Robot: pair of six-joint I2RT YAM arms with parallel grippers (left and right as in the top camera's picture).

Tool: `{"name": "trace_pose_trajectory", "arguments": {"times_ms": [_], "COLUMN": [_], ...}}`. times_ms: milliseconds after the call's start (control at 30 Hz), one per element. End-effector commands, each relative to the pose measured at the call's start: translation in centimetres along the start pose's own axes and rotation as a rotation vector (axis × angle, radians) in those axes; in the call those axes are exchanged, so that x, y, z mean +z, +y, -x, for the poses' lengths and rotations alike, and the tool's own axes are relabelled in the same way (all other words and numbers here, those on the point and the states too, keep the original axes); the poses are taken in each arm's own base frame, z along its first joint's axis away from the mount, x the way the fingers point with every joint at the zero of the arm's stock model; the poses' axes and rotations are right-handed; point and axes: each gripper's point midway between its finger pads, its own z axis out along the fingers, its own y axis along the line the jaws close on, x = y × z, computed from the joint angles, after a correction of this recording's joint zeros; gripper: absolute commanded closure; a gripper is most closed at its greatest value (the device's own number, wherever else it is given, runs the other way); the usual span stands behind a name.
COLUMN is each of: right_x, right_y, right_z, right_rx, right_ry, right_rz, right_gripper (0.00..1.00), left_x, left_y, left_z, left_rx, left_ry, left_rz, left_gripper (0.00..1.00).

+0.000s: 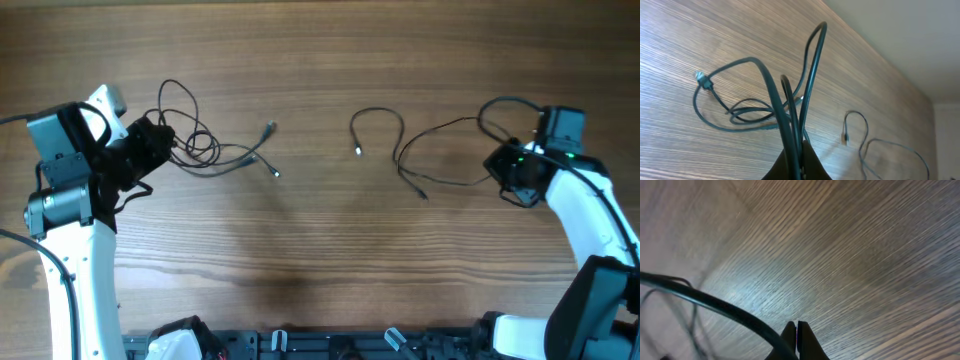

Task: Untangle cables

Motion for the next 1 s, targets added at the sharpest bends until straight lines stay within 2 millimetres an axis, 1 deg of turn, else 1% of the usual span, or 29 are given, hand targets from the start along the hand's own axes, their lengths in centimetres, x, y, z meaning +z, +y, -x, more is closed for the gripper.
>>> {"name": "trace_pose_trajectory", "arguments": {"times_ms": [0, 33, 67, 133, 200, 267, 300, 367, 467, 533, 667, 700, 767, 867, 933, 967], "right_x": [-1.1, -1.5, -2.2, -3.0, -3.6, -3.6, -3.6, -3.8, -4.9, -5.8, -8.8, -9.4, -11.4, -14.4, -16.4, -18.0], "right_y": [4.9, 6.1, 7.8, 9.6, 10.9, 11.1, 11.0, 10.7, 10.3, 9.3, 6.5, 5.9, 3.9, 1.2, -0.7, -1.9], "right_z": [-1.5, -1.8, -2.4, -3.4, -4.2, -4.2, -3.8, -2.9, -1.3, 0.5, 4.9, 5.7, 8.0, 10.9, 12.4, 13.5], "right_rx": [-0.128, -0.177, -0.245, -0.324, -0.410, -0.445, -0.446, -0.445, -0.489, -0.491, -0.472, -0.467, -0.448, -0.402, -0.316, -0.252], "right_ry": [0.100, 0.113, 0.130, 0.151, 0.155, 0.135, 0.119, 0.088, 0.045, 0.003, -0.127, -0.155, -0.241, -0.355, -0.425, -0.466], "right_rz": [0.298, 0.367, 0.462, 0.563, 0.626, 0.612, 0.588, 0.531, 0.430, 0.302, 0.003, -0.054, -0.222, -0.418, -0.513, -0.554], "right_gripper": [0.96, 0.96, 0.96, 0.96, 0.96, 0.96, 0.96, 0.96, 0.96, 0.96, 0.96, 0.96, 0.96, 0.96, 0.96, 0.96], "left_x": [-1.0, -1.0, -1.0, -0.8, -0.5, -0.2, 0.0, 0.6, 1.7, 2.6, 4.6, 5.1, 6.1, 7.5, 8.0, 8.4], "left_y": [-3.7, -4.2, -4.7, -5.3, -6.3, -6.8, -7.0, -7.1, -7.0, -7.3, -8.2, -8.6, -9.2, -9.5, -9.9, -10.2], "left_z": [-0.6, -0.8, -1.0, -1.5, -2.4, -3.0, -3.5, -4.4, -5.7, -6.7, -8.8, -9.4, -10.7, -12.4, -13.5, -14.3], "left_rx": [0.043, 0.047, 0.053, 0.068, 0.120, 0.146, 0.162, 0.175, 0.195, 0.217, 0.285, 0.303, 0.339, 0.382, 0.401, 0.415], "left_ry": [0.039, 0.048, 0.060, 0.077, 0.100, 0.117, 0.128, 0.153, 0.199, 0.231, 0.289, 0.304, 0.334, 0.375, 0.407, 0.429], "left_rz": [-0.194, -0.216, -0.239, -0.253, -0.272, -0.276, -0.280, -0.260, -0.212, -0.196, -0.166, -0.167, -0.162, -0.136, -0.139, -0.145], "left_gripper": [0.96, 0.96, 0.96, 0.96, 0.96, 0.96, 0.96, 0.96, 0.96, 0.96, 0.96, 0.96, 0.96, 0.96, 0.96, 0.96]}}
